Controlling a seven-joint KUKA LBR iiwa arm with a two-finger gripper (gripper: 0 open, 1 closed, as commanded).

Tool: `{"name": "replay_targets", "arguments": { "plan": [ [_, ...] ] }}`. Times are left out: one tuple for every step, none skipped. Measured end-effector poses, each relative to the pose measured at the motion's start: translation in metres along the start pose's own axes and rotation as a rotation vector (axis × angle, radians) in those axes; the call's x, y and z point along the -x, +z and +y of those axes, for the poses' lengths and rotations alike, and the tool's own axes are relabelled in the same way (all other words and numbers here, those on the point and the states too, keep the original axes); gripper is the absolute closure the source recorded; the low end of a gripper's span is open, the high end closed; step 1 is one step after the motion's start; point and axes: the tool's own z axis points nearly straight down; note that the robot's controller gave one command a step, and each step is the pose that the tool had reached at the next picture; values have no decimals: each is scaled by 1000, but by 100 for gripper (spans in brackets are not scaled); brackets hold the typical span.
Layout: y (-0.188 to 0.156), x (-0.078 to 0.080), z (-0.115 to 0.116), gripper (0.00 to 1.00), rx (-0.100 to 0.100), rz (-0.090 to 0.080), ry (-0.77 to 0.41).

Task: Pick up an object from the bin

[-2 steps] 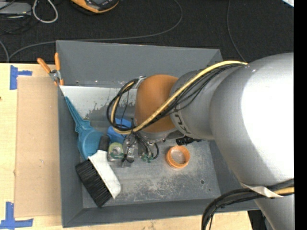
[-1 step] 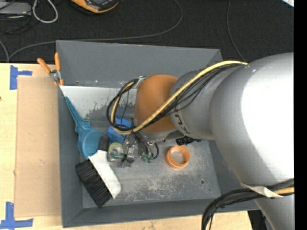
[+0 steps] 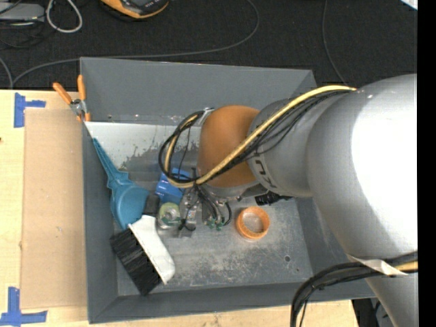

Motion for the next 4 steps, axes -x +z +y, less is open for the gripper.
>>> {"name": "replay_targets", "arguments": {
  "plan": [
    [0,0,0,100,0,0,-1],
    [0,-3,1,100,-1,6,125],
    [0,6,1,100,-2,11,14],
    [-87,10,-5,100,-2,9,48]
  ]
}}
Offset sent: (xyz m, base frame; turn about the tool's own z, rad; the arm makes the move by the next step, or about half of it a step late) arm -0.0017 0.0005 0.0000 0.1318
